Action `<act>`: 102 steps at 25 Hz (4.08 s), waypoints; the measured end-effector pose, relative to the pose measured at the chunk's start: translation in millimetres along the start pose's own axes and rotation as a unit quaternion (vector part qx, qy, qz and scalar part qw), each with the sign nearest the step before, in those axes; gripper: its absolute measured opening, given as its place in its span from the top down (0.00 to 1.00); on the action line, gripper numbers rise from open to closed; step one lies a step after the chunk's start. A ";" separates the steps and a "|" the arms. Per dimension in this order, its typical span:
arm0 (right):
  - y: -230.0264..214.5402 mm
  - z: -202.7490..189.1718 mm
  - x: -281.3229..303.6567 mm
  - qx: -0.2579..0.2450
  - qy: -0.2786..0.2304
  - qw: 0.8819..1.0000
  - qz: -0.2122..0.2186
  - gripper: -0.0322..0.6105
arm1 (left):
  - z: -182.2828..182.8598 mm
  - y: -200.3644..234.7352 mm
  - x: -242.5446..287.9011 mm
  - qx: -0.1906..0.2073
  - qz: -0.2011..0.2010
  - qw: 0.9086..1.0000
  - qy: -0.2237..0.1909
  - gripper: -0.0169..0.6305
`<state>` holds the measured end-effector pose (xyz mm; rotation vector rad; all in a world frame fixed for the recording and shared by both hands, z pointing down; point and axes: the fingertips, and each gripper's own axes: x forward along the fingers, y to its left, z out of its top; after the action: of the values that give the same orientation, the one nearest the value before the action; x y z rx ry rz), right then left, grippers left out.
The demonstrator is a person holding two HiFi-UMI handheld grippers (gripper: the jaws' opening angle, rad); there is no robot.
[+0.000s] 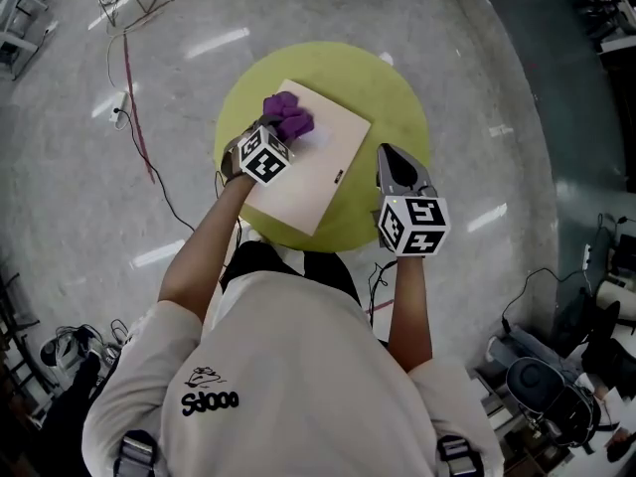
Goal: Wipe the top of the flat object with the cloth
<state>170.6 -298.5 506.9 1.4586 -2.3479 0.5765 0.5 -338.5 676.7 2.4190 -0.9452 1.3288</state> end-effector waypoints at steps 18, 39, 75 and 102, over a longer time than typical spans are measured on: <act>10.2 -13.0 -34.6 -0.001 -0.003 1.000 -0.013 0.94 | -7.3 -35.2 -8.9 -0.001 -0.019 1.000 0.004 0.87; 7.8 -56.5 -104.2 0.043 0.003 0.994 -0.103 0.93 | 21.1 -139.6 3.3 0.109 -0.130 0.985 -0.011 0.87; 70.7 -95.8 -166.0 0.053 -0.019 0.986 -0.155 0.93 | -23.1 -185.4 -27.3 0.117 -0.150 0.982 -0.016 0.87; 131.2 -75.0 -95.1 -0.009 0.003 0.999 -0.046 0.94 | -136.7 -83.8 -100.4 -0.011 -0.064 0.998 0.001 0.87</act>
<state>97.2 -135.6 505.5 1.5464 -2.2618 0.5333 -77.1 -165.9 680.9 2.4175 -0.7838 1.2695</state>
